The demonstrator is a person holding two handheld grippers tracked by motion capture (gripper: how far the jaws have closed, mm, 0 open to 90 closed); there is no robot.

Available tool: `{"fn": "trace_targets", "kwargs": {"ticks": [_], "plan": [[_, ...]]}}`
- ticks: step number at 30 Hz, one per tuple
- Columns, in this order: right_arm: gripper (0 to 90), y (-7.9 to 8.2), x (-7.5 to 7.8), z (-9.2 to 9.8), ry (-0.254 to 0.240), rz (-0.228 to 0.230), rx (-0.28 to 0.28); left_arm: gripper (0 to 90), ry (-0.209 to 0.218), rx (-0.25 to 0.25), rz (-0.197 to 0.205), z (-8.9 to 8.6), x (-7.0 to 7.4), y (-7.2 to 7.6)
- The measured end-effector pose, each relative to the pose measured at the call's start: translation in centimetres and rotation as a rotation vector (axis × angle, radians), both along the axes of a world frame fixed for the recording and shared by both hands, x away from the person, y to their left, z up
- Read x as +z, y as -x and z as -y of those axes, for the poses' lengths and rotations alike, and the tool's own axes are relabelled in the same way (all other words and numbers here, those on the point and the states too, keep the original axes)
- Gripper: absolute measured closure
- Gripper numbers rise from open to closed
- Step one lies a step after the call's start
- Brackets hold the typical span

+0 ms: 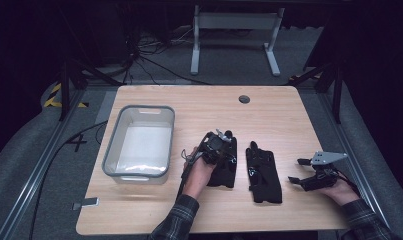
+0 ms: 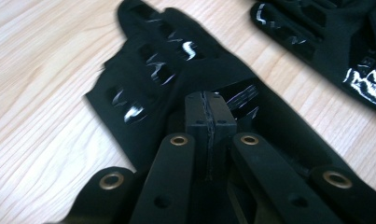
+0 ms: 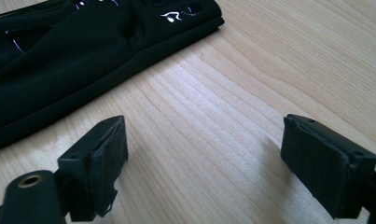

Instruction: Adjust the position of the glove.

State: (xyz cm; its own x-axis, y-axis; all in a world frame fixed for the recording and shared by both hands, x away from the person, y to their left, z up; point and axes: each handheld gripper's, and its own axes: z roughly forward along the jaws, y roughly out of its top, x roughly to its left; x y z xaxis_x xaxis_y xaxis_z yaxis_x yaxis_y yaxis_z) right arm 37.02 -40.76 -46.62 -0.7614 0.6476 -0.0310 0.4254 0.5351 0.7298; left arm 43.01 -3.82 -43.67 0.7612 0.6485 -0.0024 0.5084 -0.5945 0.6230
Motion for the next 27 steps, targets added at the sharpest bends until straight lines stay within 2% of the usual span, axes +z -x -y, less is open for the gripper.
{"fn": "trace_targets", "kwargs": {"ticks": [5, 9, 20, 27], "plan": [[15.1, 0.0, 0.0, 0.0, 0.000, -0.001, 0.000, 89.7, -0.011, -0.013, -0.005, 1.0, -1.0, -0.6], [15.1, 0.0, 0.0, 0.0, 0.000, -0.001, 0.001, 89.8, -0.002, -0.009, -0.019, 0.9, -1.0, -0.4], [15.1, 0.0, 0.0, 0.0, 0.001, 0.000, 0.001, 89.9, 0.028, -0.013, -0.059, 1.4, -1.1, 2.5], [15.1, 0.0, 0.0, 0.0, 0.001, -0.001, 0.002, 89.8, 0.043, 0.004, -0.045, 2.3, -1.2, 3.5]]}}
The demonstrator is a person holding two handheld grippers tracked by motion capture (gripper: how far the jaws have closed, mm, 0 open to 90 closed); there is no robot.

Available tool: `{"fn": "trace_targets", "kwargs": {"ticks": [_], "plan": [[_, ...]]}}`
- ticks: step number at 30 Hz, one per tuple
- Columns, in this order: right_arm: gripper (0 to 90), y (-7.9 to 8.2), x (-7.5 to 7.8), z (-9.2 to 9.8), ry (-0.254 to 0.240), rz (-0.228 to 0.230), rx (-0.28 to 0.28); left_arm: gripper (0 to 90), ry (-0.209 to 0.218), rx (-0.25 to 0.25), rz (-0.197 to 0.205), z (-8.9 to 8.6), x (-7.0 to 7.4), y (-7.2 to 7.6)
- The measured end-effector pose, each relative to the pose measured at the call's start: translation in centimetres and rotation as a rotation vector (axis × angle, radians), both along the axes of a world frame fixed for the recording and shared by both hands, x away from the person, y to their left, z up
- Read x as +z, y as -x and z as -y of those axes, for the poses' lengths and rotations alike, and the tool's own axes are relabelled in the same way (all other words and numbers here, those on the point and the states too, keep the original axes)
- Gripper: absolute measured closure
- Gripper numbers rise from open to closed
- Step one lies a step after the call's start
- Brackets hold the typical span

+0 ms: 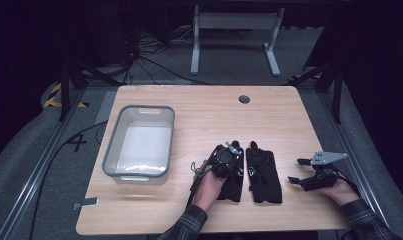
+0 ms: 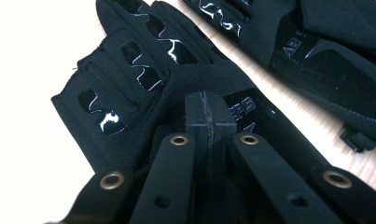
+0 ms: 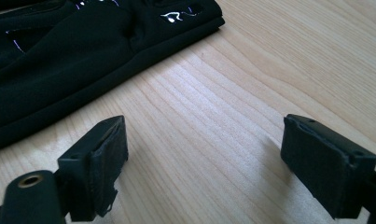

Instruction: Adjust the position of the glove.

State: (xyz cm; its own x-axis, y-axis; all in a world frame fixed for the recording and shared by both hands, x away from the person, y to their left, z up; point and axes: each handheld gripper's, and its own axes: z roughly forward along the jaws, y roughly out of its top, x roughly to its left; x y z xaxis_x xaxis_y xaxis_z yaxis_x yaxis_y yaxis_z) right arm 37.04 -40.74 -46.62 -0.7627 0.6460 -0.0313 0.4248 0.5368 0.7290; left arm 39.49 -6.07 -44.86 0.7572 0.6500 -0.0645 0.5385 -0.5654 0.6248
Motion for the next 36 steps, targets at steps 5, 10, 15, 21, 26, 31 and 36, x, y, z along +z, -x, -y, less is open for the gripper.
{"fn": "trace_targets", "kwargs": {"ticks": [5, 10, 15, 21, 26, 31, 36], "plan": [[15.1, 0.0, 0.0, 0.0, -0.001, 0.000, 0.002, 89.8, 0.034, 0.010, 0.005, 0.5, -0.2, -0.3], [15.4, 0.0, 0.0, 0.0, -0.001, 0.000, 0.004, 82.3, 0.056, 0.007, 0.013, 0.4, 0.0, -0.2], [18.3, 0.0, 0.2, -0.2, 0.012, -0.015, 0.017, 78.2, 0.080, 0.022, 0.027, -1.4, 1.1, 0.0], [19.5, 0.0, 0.5, -1.1, 0.005, -0.031, 0.033, 65.1, 0.037, 0.041, 0.034, -3.4, 1.0, 0.7], [27.3, 0.1, 1.4, -2.1, -0.043, -0.017, 0.060, 56.0, 0.063, 0.049, -0.010, -4.4, 0.4, 1.0], [39.4, 0.3, 1.8, -3.4, -0.058, -0.002, 0.103, 47.5, 0.075, 0.047, -0.047, -4.7, 0.4, 1.1], [53.8, 0.2, 2.0, -4.3, -0.072, -0.009, 0.137, 46.2, 0.060, 0.044, -0.052, -4.4, -0.1, 1.1]]}}
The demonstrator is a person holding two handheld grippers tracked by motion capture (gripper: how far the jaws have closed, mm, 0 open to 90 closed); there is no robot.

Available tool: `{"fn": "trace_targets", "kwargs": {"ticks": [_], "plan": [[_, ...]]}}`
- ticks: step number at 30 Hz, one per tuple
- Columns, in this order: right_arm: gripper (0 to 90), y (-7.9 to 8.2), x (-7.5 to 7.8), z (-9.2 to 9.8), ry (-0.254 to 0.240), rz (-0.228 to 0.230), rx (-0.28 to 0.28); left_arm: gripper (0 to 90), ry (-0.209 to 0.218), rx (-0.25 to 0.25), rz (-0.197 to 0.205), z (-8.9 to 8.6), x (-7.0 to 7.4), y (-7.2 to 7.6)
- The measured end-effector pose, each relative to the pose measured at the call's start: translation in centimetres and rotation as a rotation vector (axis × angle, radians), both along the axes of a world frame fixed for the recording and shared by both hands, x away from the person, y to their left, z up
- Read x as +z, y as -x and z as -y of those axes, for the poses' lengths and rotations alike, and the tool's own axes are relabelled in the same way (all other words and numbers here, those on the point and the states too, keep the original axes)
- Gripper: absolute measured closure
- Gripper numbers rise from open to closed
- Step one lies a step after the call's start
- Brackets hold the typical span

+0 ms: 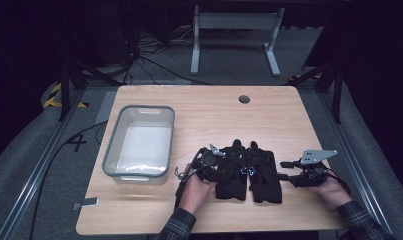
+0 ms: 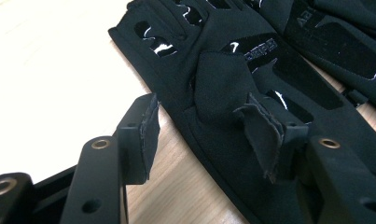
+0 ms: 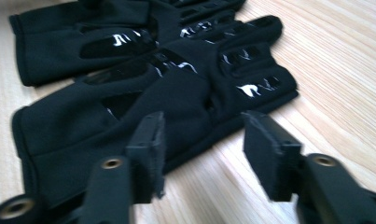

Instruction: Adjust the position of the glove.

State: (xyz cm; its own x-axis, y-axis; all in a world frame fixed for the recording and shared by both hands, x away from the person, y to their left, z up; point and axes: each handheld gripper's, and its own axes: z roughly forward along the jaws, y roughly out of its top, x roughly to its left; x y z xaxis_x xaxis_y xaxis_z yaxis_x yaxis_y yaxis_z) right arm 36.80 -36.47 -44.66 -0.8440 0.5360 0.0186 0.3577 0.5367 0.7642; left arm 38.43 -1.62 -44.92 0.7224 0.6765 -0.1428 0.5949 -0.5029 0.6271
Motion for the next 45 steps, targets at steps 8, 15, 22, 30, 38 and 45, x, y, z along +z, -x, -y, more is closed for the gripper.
{"fn": "trace_targets", "kwargs": {"ticks": [8, 15, 22, 30, 38, 45], "plan": [[79.2, -0.2, -0.1, -1.1, 0.017, -0.004, 0.041, 60.0, -0.056, -0.015, 0.019, 0.8, -0.4, 0.3], [86.4, -0.4, -0.9, -1.9, 0.069, -0.018, 0.069, 80.5, -0.049, -0.013, -0.007, 1.1, -0.3, 0.4], [88.9, -0.3, -1.1, -2.1, 0.079, -0.016, 0.074, 82.2, -0.015, -0.017, -0.004, 1.0, 0.3, 0.4], [89.0, -0.4, -1.1, -2.1, 0.080, -0.017, 0.080, 82.3, 0.073, -0.021, 0.012, 0.9, 1.7, 0.7], [89.2, -0.7, -1.0, -2.6, 0.086, -0.015, 0.095, 82.3, 0.127, -0.046, 0.020, 0.8, 3.0, 0.3], [89.3, -1.0, -1.0, -3.7, 0.092, -0.013, 0.107, 82.4, 0.156, -0.066, 0.033, 1.2, 3.9, -0.1]]}}
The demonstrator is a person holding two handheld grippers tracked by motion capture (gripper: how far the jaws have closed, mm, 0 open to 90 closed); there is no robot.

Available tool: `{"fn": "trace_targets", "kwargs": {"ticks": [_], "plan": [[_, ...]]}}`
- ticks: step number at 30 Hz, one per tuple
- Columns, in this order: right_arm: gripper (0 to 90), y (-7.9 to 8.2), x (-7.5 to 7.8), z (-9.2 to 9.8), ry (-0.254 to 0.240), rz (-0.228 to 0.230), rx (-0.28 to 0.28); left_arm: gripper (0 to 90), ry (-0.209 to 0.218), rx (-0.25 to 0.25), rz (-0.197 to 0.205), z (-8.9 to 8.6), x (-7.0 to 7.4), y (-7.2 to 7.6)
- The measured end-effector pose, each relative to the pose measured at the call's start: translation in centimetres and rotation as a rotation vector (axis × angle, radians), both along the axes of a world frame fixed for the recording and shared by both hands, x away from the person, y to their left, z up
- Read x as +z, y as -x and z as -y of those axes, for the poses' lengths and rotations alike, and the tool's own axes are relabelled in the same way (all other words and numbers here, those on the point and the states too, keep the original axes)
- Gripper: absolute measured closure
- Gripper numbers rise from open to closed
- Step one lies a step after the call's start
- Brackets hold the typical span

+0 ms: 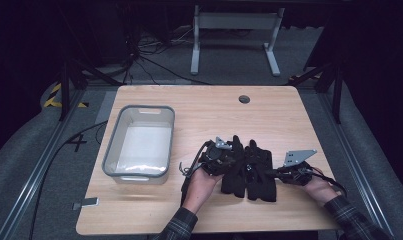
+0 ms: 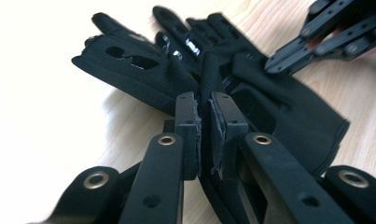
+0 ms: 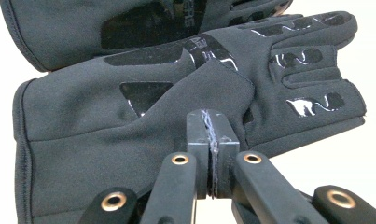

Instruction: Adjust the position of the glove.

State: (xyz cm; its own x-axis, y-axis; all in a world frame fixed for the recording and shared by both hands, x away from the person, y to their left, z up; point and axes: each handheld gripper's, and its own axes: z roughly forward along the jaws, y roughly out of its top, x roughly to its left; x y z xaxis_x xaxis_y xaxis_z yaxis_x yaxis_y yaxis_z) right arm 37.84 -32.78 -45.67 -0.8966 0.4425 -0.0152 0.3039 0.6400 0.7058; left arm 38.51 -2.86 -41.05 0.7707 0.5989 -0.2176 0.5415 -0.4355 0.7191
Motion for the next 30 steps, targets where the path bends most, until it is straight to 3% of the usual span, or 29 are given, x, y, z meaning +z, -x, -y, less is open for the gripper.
{"fn": "trace_targets", "kwargs": {"ticks": [4, 16, 30], "plan": [[89.3, -0.2, -0.1, -0.2, -0.007, -0.002, 0.006, 82.4, 0.023, -0.013, 0.001, 0.6, 0.4, -0.1], [89.3, -0.5, -0.1, -0.3, -0.021, -0.011, 0.002, 82.5, 0.015, -0.071, 0.013, 3.5, 0.8, -0.5], [89.3, -0.5, -0.1, -0.3, -0.020, -0.011, 0.002, 82.0, -0.001, -0.136, -0.005, 7.0, -0.3, -0.7]]}}
